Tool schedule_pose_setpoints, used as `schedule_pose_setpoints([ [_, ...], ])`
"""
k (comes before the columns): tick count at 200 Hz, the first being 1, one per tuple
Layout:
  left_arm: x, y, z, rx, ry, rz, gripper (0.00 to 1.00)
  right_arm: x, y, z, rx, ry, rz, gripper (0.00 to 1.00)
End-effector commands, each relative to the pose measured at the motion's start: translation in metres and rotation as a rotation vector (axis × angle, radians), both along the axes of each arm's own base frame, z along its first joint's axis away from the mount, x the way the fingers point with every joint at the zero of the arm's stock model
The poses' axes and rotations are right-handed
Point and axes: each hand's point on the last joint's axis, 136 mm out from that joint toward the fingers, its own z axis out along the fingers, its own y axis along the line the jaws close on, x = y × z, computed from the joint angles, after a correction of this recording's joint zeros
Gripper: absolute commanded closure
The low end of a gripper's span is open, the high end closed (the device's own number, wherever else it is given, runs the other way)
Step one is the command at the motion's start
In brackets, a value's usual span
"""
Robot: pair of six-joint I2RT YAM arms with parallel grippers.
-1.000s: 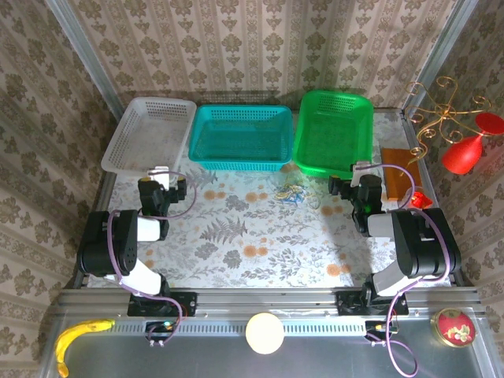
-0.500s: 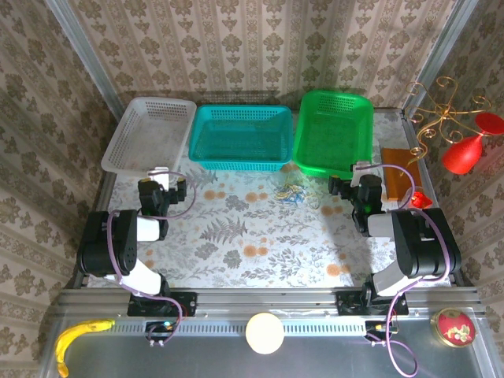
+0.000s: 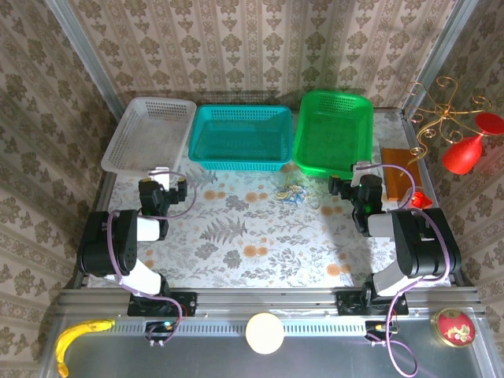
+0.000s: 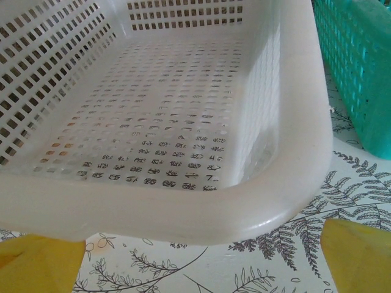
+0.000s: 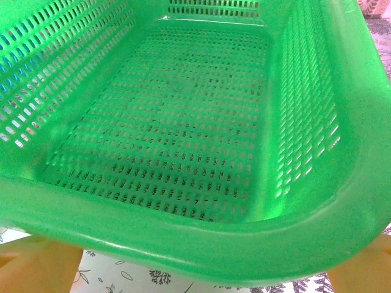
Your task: Untangle the cables
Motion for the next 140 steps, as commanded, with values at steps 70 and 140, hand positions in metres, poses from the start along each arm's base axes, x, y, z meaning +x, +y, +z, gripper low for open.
schedule_pose_setpoints([
  [70, -0.008, 0.001, 0.099, -0.038, -0.097, 0.086, 0.00, -0.058, -0.017, 0.089, 0.179, -0.128, -0.159, 0.00],
  [140, -0.032, -0.041, 0.161, -0.207, -0.019, -0.004, 0.00, -0.086, 0.028, 0.131, 0.709, -0.127, -0.055, 0.00],
])
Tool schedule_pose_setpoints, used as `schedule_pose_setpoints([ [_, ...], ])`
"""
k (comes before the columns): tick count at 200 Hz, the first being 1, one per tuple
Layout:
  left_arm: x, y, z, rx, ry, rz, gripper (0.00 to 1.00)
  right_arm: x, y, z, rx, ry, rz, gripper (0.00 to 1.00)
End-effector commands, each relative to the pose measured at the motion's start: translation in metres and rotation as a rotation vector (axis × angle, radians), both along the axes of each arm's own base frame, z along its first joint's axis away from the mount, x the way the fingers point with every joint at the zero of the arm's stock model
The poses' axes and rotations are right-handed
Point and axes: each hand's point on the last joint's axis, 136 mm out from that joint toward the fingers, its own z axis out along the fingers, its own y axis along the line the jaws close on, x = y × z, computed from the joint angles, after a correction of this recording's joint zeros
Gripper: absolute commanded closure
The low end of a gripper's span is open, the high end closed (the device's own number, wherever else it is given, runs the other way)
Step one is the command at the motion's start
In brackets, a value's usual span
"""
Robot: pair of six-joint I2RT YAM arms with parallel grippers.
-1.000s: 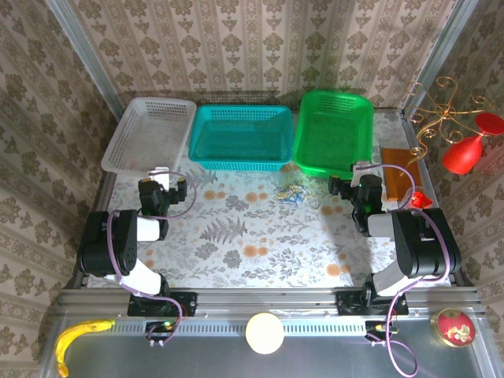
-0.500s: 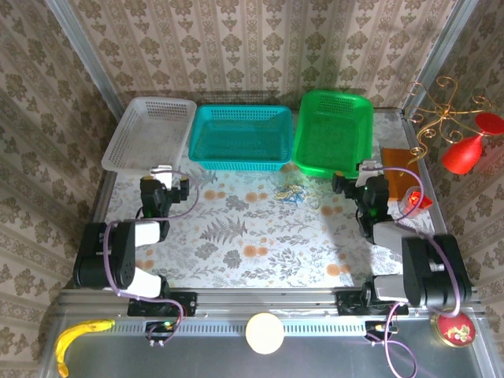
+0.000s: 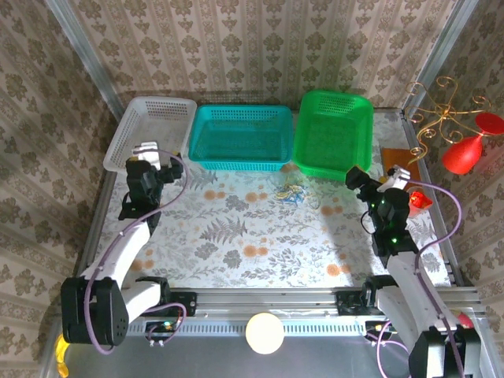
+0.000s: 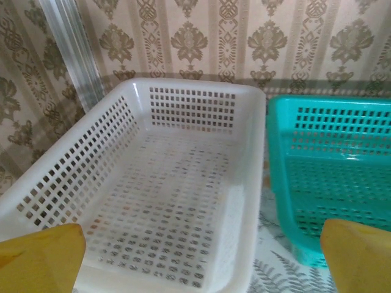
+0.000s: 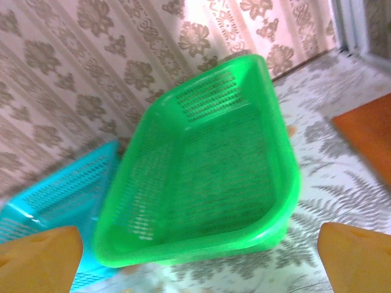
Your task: Untangle the cables
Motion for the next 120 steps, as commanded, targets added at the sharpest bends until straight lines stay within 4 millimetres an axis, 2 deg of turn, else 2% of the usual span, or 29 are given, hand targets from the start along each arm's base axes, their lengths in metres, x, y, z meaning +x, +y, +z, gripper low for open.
schedule_pose_setpoints([
  [1, -0.017, -0.022, 0.007, -0.084, 0.102, -0.061, 0.00, -0.005, 0.037, 0.003, 0.195, 0.060, 0.176, 0.00],
  [20, -0.029, -0.049, 0.020, -0.121, 0.136, -0.145, 0.00, -0.005, 0.065, 0.005, 0.227, 0.160, 0.312, 0.03],
  [31, -0.037, -0.064, 0.022, -0.140, 0.170, -0.193, 0.00, -0.006, 0.082, 0.001, 0.229, 0.217, 0.379, 0.08],
  [59, -0.054, -0.095, 0.005, -0.183, 0.286, -0.250, 0.00, -0.009, 0.121, -0.018, 0.180, 0.363, 0.468, 0.14],
  [79, -0.058, -0.119, -0.016, -0.219, 0.342, -0.303, 0.00, -0.003, 0.128, -0.032, 0.124, 0.419, 0.442, 0.14],
  [88, -0.054, -0.125, -0.024, -0.226, 0.353, -0.310, 0.00, 0.002, 0.131, -0.038, 0.125, 0.434, 0.441, 0.14],
  [92, -0.056, -0.136, -0.026, -0.224, 0.358, -0.338, 0.00, 0.004, 0.132, -0.041, 0.129, 0.446, 0.438, 0.14],
  [120, -0.036, -0.161, -0.048, -0.231, 0.395, -0.362, 0.00, 0.014, 0.137, -0.059, 0.131, 0.508, 0.431, 0.14],
])
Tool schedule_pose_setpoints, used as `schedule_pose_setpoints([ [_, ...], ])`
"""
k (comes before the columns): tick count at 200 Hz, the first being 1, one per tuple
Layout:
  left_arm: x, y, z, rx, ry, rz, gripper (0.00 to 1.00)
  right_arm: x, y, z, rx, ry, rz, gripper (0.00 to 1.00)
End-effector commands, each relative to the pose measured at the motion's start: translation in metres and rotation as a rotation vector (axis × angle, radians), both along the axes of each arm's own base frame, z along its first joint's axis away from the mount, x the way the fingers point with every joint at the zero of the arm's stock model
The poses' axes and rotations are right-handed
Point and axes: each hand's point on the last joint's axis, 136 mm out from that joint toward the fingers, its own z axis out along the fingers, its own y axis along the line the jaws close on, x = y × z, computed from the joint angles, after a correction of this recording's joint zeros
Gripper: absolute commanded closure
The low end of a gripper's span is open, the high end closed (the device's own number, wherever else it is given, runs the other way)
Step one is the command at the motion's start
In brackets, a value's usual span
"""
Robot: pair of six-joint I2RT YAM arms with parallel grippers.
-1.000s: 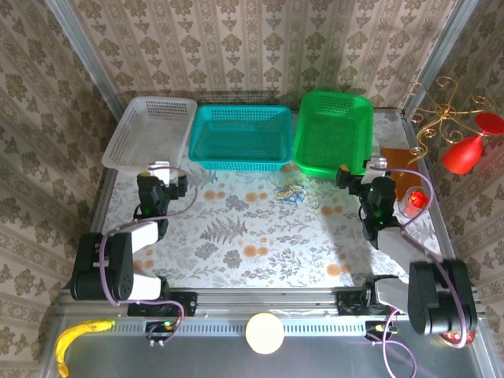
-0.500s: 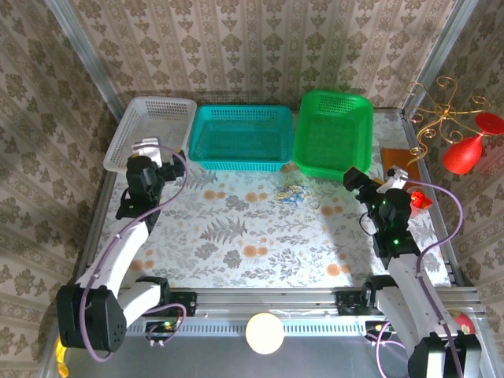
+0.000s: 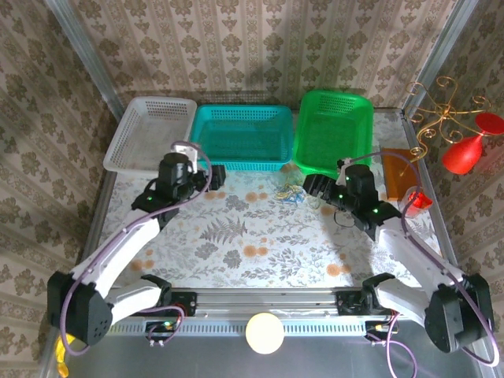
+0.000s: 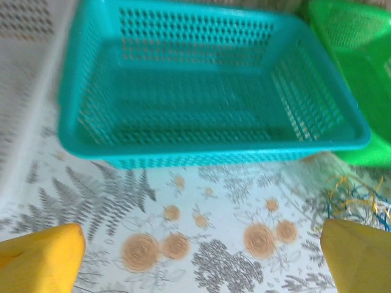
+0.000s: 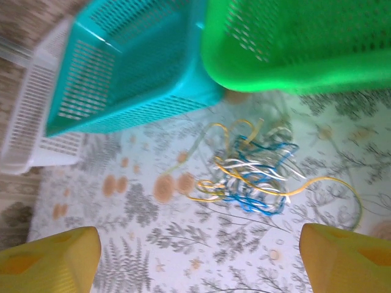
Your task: Untangle the cables
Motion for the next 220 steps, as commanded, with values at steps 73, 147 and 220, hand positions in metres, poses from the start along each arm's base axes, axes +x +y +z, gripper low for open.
schedule_pose_setpoints([
  [73, 0.070, -0.072, -0.070, -0.059, 0.096, -0.059, 0.00, 0.031, -0.011, -0.032, -0.126, 0.095, -0.078, 0.11],
  [147, 0.112, -0.081, -0.078, -0.063, 0.059, -0.045, 0.00, 0.073, -0.030, -0.032, -0.224, 0.090, -0.117, 0.11],
  [220, 0.081, -0.076, -0.057, -0.152, 0.058, -0.092, 0.00, 0.023, -0.020, -0.023, -0.107, 0.078, -0.058, 0.11],
])
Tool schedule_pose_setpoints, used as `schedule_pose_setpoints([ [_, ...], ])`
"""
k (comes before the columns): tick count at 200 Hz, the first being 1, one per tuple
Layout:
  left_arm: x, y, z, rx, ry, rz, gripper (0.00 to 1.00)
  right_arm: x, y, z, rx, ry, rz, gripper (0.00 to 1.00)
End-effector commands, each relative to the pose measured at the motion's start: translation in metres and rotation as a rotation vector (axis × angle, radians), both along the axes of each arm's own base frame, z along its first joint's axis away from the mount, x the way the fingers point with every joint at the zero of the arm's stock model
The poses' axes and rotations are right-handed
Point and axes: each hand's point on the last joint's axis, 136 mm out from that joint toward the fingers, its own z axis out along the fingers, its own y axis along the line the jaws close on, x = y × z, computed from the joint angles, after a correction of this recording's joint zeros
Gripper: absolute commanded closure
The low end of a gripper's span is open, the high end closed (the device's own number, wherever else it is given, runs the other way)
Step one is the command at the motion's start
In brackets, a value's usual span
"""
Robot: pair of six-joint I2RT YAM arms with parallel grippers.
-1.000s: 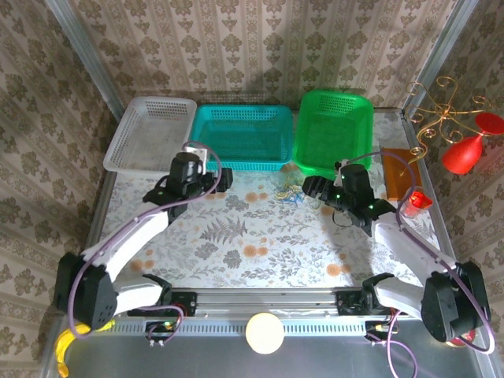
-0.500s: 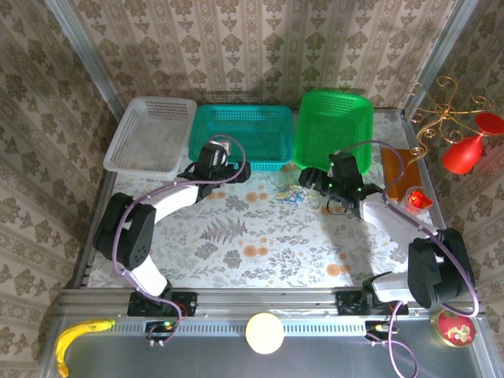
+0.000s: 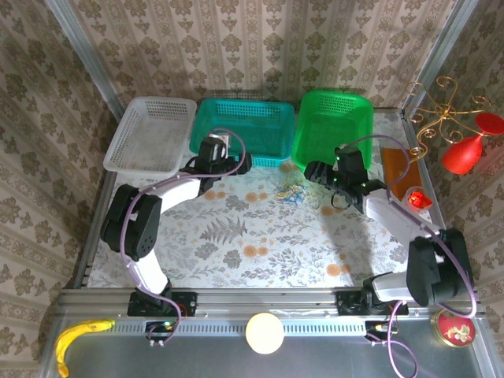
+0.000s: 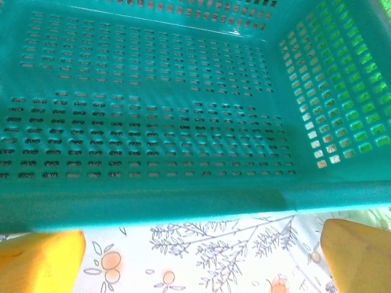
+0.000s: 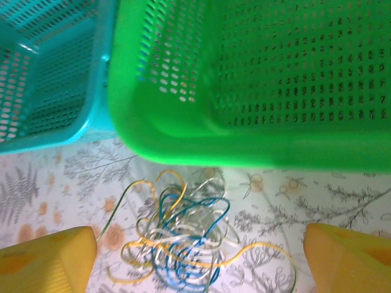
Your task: Untangle the cables
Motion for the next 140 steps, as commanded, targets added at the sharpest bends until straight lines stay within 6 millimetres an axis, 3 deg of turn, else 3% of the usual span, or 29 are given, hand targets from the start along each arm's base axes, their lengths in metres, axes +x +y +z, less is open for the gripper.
schedule_pose_setpoints([
  [1, -0.019, 0.000, 0.035, -0.091, -0.044, -0.030, 0.00, -0.028, 0.006, -0.001, 0.050, 0.013, 0.031, 0.11],
  [29, -0.059, 0.010, 0.043, -0.099, 0.016, -0.050, 0.00, -0.056, 0.007, -0.012, 0.082, 0.023, 0.036, 0.12],
  [48, -0.085, 0.013, 0.045, -0.101, 0.036, -0.069, 0.00, -0.062, 0.007, -0.019, 0.091, 0.017, 0.028, 0.12],
  [79, -0.112, 0.010, 0.050, -0.116, 0.027, -0.093, 0.00, -0.047, 0.017, -0.027, 0.094, 0.004, 0.047, 0.12],
  [128, -0.122, 0.002, 0.055, -0.127, 0.008, -0.107, 0.00, -0.015, 0.049, -0.036, 0.000, -0.021, 0.111, 0.13],
  [140, -0.123, 0.000, 0.056, -0.126, 0.007, -0.112, 0.00, -0.009, 0.059, -0.049, -0.027, -0.003, 0.130, 0.14],
])
